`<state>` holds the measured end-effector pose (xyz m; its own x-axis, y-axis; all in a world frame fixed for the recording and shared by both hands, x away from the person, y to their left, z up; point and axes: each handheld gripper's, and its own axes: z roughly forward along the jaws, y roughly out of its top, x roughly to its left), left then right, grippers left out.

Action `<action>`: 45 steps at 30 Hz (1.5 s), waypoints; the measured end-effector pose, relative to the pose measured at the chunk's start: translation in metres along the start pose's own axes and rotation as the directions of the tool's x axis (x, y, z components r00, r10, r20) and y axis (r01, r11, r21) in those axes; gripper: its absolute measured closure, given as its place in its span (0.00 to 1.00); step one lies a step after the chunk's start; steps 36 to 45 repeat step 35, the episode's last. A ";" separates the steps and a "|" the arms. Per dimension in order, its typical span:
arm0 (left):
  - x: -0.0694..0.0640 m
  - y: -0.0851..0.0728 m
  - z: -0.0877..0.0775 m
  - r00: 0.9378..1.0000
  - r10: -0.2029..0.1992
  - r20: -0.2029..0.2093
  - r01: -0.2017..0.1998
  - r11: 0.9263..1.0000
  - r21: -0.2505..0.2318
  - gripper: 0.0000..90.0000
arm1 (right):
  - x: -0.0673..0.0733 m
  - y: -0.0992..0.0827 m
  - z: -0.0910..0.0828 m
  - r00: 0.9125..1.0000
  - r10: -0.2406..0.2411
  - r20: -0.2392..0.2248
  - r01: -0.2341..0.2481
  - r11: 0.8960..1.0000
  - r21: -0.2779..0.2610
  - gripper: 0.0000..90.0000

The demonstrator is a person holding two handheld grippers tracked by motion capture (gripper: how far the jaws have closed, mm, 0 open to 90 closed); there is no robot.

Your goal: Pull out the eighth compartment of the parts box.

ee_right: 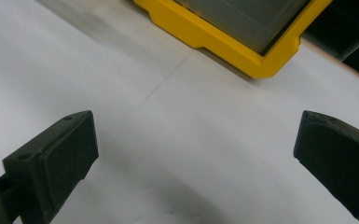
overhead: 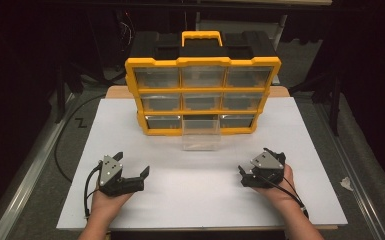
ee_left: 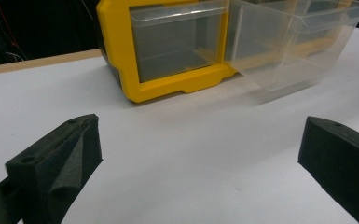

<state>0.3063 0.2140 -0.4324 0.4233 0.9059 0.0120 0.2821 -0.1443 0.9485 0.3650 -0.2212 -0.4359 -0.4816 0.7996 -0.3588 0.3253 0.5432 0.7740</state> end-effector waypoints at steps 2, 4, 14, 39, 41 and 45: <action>0.000 0.000 0.000 1.000 -0.004 0.004 0.004 1.000 0.001 0.00 | -0.002 0.001 -0.002 0.997 0.069 -0.025 -0.070 0.997 -0.020 0.01; 0.002 0.000 0.000 1.000 -0.017 0.011 0.017 1.000 -0.002 0.00 | -0.005 0.002 -0.004 0.989 0.137 -0.055 -0.139 0.990 -0.034 0.01; 0.005 0.003 -0.002 1.000 -0.016 0.012 0.016 1.000 0.003 0.00 | -0.020 -0.021 -0.030 0.901 0.400 -0.166 -0.428 0.884 -0.191 0.01; 0.005 0.001 -0.001 1.000 -0.017 -0.001 0.017 0.999 0.045 0.00 | -0.017 -0.018 -0.032 0.938 0.314 -0.149 -0.341 0.913 -0.223 0.01; 0.005 0.001 -0.001 1.000 -0.017 -0.001 0.017 0.999 0.045 0.00 | -0.017 -0.018 -0.032 0.938 0.314 -0.149 -0.341 0.913 -0.223 0.01; 0.005 0.001 -0.001 1.000 -0.017 -0.001 0.017 0.999 0.045 0.00 | -0.017 -0.018 -0.032 0.938 0.314 -0.149 -0.341 0.913 -0.223 0.01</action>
